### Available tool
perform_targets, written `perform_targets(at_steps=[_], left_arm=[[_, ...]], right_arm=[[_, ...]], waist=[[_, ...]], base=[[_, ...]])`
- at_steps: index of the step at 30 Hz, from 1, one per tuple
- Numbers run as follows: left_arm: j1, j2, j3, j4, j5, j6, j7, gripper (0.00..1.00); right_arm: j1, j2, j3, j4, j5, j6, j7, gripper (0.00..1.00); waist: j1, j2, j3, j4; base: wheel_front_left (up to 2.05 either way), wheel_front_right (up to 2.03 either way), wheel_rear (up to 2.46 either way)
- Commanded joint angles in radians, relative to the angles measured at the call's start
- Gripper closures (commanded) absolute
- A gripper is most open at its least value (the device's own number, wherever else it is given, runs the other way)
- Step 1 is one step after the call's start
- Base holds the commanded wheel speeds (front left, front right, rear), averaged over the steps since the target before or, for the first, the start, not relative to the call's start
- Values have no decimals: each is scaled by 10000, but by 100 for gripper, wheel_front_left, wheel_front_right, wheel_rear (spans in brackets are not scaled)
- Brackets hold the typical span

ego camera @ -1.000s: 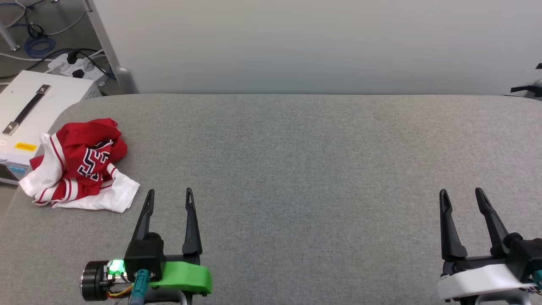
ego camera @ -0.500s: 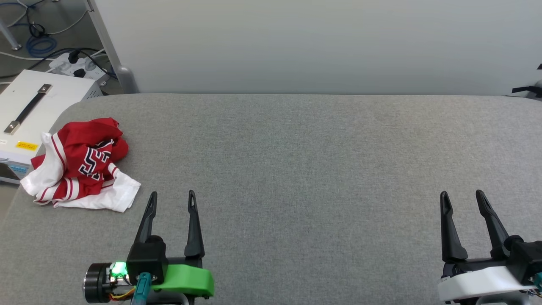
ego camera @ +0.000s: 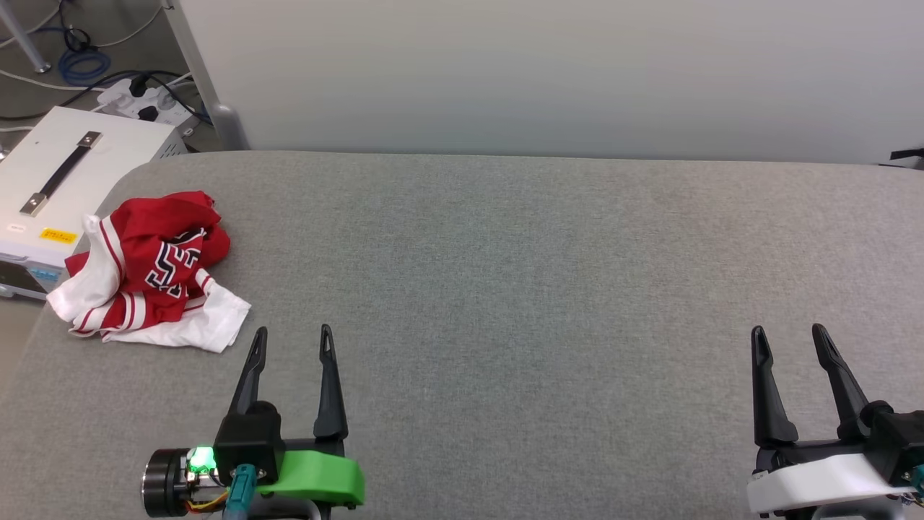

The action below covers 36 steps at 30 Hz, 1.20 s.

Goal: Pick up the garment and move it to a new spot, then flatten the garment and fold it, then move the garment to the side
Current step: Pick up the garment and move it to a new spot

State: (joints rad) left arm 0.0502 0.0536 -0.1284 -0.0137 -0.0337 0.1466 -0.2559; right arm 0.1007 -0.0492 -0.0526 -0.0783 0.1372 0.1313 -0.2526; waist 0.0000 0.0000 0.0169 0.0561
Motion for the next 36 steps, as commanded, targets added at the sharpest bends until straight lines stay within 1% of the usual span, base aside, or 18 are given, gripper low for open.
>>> perform_targets(at_steps=[1, 7, 15, 25, 36], left_arm=[[-3, -33, 24, 5, -35, 73, -59, 0], [-99, -33, 94, -30, -77, 90, -59, 0], [-234, -33, 234, -43, -221, 83, -59, 0], [-341, -34, 322, -64, -389, 107, -59, 0], [-264, -34, 452, -48, -625, 102, -59, 0]], right_arm=[[44, -10, -4, -22, 43, -6, -91, 0], [-22, -10, 8, -76, 36, -6, -91, 0], [-107, -10, 81, -135, -15, -6, -92, 0], [-187, -10, 99, -222, -84, -6, -92, 0], [-153, -10, 160, -278, -127, -6, -92, 0]], waist=[[0, 0, 52, 126], [0, 0, 200, 576], [0, 0, 403, 1370], [0, 0, 569, 2613], [0, 0, 569, 4134]], base=[[0, 0, 0], [0, 0, 0], [0, 0, 0], [0, 0, 0], [0, 0, 0]])
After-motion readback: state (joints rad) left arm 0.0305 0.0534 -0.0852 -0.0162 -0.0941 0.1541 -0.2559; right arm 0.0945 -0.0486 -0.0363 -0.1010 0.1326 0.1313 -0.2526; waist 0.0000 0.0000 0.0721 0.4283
